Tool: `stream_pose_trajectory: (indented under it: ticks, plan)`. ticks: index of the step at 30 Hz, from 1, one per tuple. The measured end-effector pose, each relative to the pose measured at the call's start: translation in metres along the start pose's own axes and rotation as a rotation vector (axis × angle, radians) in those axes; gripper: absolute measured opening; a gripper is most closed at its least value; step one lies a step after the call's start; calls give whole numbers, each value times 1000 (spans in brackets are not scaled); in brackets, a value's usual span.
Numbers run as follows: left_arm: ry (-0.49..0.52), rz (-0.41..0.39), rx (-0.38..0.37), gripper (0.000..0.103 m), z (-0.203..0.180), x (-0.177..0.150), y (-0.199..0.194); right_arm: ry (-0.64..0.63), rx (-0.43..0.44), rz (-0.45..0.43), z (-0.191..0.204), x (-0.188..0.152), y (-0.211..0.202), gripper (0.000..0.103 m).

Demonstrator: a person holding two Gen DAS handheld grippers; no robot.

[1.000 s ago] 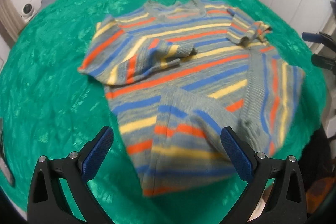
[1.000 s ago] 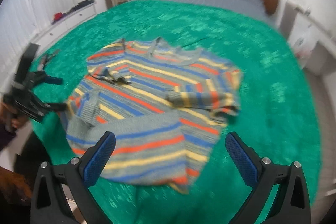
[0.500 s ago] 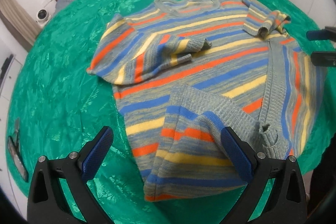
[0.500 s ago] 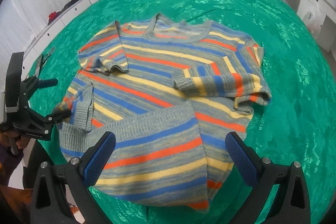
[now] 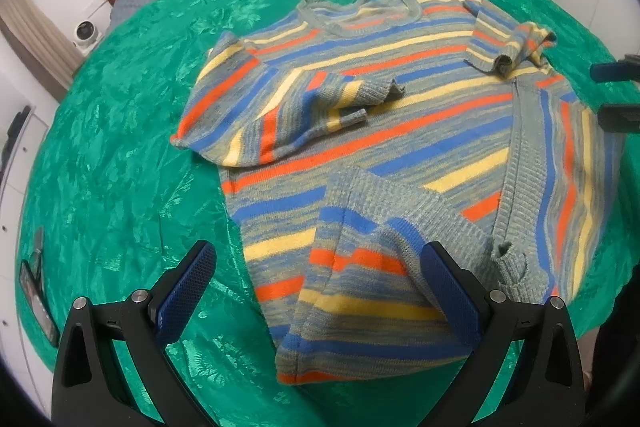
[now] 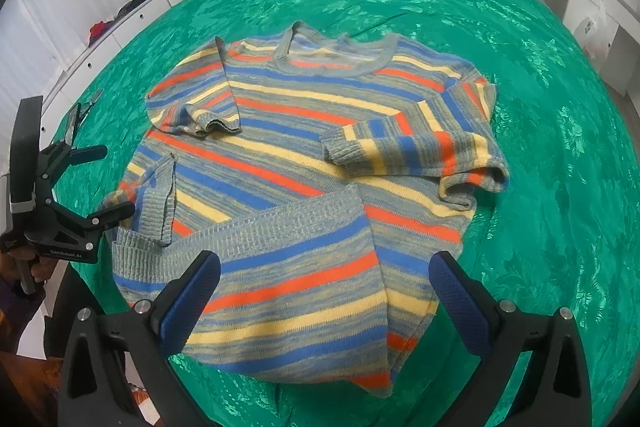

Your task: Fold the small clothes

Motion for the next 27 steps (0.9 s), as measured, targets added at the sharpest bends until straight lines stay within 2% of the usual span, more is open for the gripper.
stream_pose_trajectory:
  ticks: [27]
  plan:
    - [44, -32, 12, 102, -9, 11, -10, -14, 7, -1, 7, -3, -4, 103]
Point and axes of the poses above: each gripper's, at about its wrist camera, not at the fingertips, and y roughly the way its jaws point, z to its left, x to its top, the point moved 7 cm from there along y, roughly the way its jaws point, and after that the axes turned 14 degrees about -z, right-handed, at the moved point
